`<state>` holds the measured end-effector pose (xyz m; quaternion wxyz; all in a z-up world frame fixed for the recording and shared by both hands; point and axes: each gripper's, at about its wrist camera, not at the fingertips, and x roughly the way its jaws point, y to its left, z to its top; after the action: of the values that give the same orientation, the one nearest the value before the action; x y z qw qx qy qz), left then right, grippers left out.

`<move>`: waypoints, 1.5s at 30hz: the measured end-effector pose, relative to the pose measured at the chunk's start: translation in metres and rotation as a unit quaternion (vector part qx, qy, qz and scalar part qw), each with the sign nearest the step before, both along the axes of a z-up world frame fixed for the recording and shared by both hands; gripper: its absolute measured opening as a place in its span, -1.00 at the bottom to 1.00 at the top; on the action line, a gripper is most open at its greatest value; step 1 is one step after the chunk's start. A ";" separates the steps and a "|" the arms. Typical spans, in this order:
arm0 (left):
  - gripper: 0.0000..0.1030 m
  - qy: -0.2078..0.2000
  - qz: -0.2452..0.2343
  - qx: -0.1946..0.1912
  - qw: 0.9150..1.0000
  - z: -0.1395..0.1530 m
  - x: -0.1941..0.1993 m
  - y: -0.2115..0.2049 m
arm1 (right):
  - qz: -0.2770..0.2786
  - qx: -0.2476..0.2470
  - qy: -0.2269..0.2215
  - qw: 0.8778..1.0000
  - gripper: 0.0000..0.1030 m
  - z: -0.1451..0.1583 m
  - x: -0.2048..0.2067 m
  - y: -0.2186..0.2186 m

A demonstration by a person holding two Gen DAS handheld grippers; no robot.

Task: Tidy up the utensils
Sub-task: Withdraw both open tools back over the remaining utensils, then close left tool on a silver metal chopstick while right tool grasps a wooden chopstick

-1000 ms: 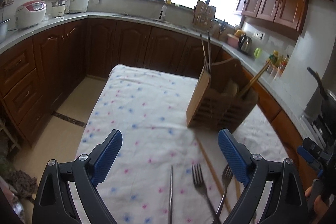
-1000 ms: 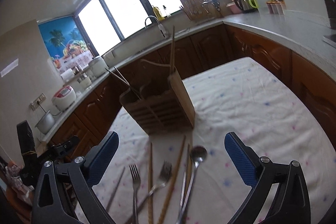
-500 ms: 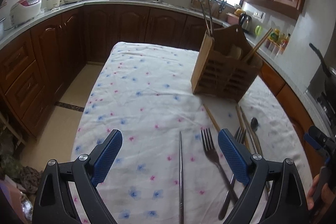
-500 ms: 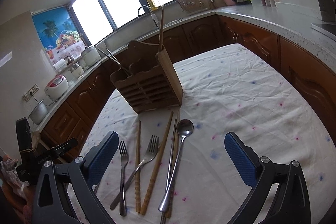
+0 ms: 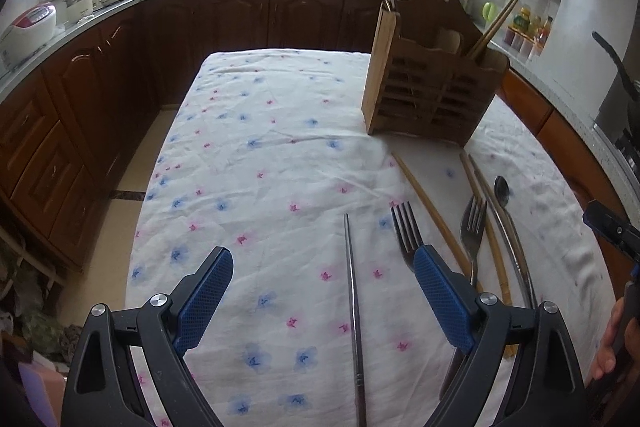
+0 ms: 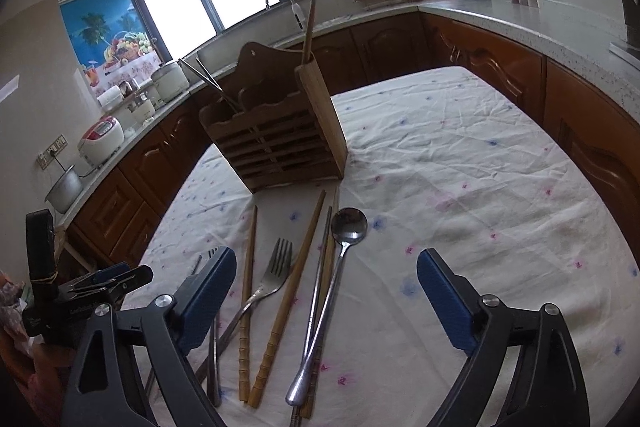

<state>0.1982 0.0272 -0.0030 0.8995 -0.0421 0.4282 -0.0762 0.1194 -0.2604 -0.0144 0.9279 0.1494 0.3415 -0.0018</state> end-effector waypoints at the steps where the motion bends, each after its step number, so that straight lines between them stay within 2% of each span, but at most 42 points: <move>1: 0.78 0.001 -0.001 0.000 1.000 -0.001 0.001 -0.001 | 0.000 0.000 0.002 1.000 0.76 -0.001 0.001 0.000; 7: 0.72 0.015 -0.011 0.010 1.000 -0.010 0.009 -0.006 | 0.008 0.002 0.019 1.000 0.48 -0.007 0.016 0.000; 12: 0.43 0.034 -0.027 0.023 0.999 -0.020 0.019 -0.013 | 0.022 0.006 0.034 0.999 0.10 -0.012 0.032 0.004; 16: 0.21 0.044 -0.039 0.033 0.998 -0.026 0.030 -0.019 | 0.029 0.002 0.041 0.999 -0.03 -0.015 0.047 0.005; 18: 0.02 0.052 -0.045 0.035 0.997 -0.030 0.035 -0.022 | 0.033 -0.001 0.044 0.998 -0.18 -0.014 0.056 0.005; 21: -0.27 0.075 -0.056 0.040 0.995 -0.040 0.044 -0.026 | 0.039 -0.013 0.049 0.998 -0.20 -0.014 0.071 0.007; 22: -0.30 0.079 -0.057 0.041 0.994 -0.042 0.047 -0.028 | 0.041 -0.016 0.051 0.998 -0.22 -0.015 0.076 0.007; 24: -0.30 0.075 -0.062 0.051 0.994 -0.044 0.049 -0.030 | 0.046 -0.025 0.058 0.997 -0.38 -0.017 0.089 0.008; 28: -0.32 0.076 -0.062 0.050 0.994 -0.046 0.056 -0.033 | 0.051 -0.037 0.075 0.995 -0.45 -0.027 0.114 0.006; 30: -0.46 0.073 -0.062 0.057 0.994 -0.048 0.059 -0.033 | 0.053 -0.047 0.089 0.994 -0.50 -0.035 0.126 0.006; 34: -0.60 0.067 -0.064 0.063 0.994 -0.049 0.060 -0.034 | 0.055 -0.070 0.121 0.989 -0.55 -0.054 0.146 0.009; 35: -0.71 0.066 -0.065 0.063 0.994 -0.049 0.060 -0.034 | 0.056 -0.077 0.127 0.987 -0.58 -0.057 0.149 0.010; 37: -0.86 0.065 -0.068 0.061 0.994 -0.049 0.061 -0.034 | 0.056 -0.105 0.124 0.985 -0.66 -0.058 0.151 0.016; 39: -0.90 0.060 -0.070 0.067 0.993 -0.050 0.060 -0.036 | 0.056 -0.131 0.130 0.981 -0.87 -0.059 0.152 0.021; 40: -0.91 0.058 -0.071 0.069 0.993 -0.050 0.060 -0.037 | 0.058 -0.139 0.129 0.980 -0.87 -0.060 0.152 0.023; 42: -0.94 0.059 -0.070 0.061 0.994 -0.049 0.060 -0.036 | 0.057 -0.135 0.128 0.981 -0.88 -0.060 0.151 0.023; 45: -0.95 0.067 -0.068 0.029 0.995 -0.047 0.061 -0.029 | 0.057 -0.092 0.121 0.987 -0.90 -0.056 0.145 0.014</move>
<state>0.2594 -0.0020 -0.0498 0.8626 0.0077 0.4910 -0.1216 0.2642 -0.2461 -0.0708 0.8883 0.0418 0.4574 0.0019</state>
